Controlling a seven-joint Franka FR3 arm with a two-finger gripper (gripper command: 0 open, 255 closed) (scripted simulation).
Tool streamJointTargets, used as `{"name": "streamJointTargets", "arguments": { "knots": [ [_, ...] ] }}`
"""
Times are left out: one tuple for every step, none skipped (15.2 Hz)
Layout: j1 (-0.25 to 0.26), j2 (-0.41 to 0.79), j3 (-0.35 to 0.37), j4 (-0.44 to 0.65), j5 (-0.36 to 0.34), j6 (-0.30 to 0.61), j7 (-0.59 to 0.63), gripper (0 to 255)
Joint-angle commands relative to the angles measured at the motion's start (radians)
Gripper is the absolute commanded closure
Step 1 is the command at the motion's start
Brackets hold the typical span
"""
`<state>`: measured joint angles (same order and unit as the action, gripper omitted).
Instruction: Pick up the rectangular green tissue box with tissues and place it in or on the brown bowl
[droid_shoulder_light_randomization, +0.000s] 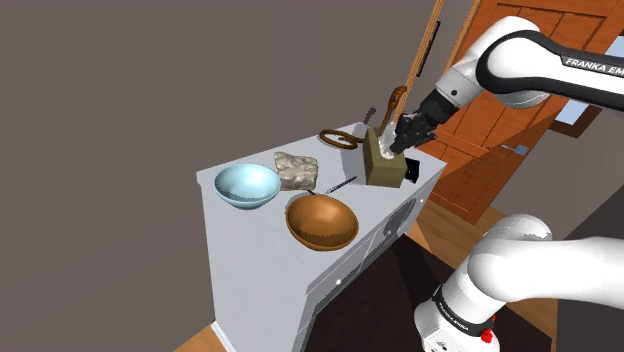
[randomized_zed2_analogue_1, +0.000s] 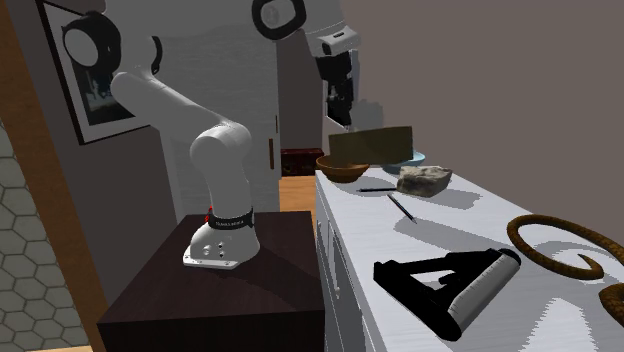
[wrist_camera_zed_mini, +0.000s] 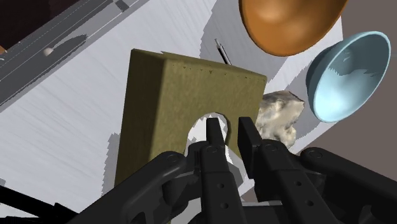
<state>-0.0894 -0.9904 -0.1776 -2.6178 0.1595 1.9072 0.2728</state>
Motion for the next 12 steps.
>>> {"name": "streamJointTargets", "arguments": {
  "knots": [
    [0.002, 0.006, 0.001, 0.028, 0.0, -0.021, 0.005, 255],
    [0.002, 0.008, 0.002, 0.037, 0.0, -0.028, 0.007, 255],
    [0.012, 0.003, 0.028, 0.036, 0.015, -0.027, 0.032, 255],
    [0.021, -0.001, 0.055, 0.036, 0.029, -0.026, 0.058, 255],
    [0.031, -0.004, 0.081, 0.038, 0.044, -0.024, 0.083, 255],
    [0.04, -0.005, 0.107, 0.04, 0.059, -0.022, 0.108, 255],
    [0.05, -0.005, 0.134, 0.044, 0.073, -0.02, 0.132, 255],
    [0.059, -0.003, 0.16, 0.049, 0.088, -0.017, 0.157, 255],
    [0.068, 0.001, 0.185, 0.055, 0.101, -0.014, 0.182, 255],
    [0.077, 0.006, 0.211, 0.063, 0.115, -0.011, 0.206, 255],
    [0.086, 0.012, 0.237, 0.072, 0.128, -0.007, 0.23, 255],
    [0.094, 0.019, 0.262, 0.082, 0.141, -0.003, 0.254, 255]
  ]
}}
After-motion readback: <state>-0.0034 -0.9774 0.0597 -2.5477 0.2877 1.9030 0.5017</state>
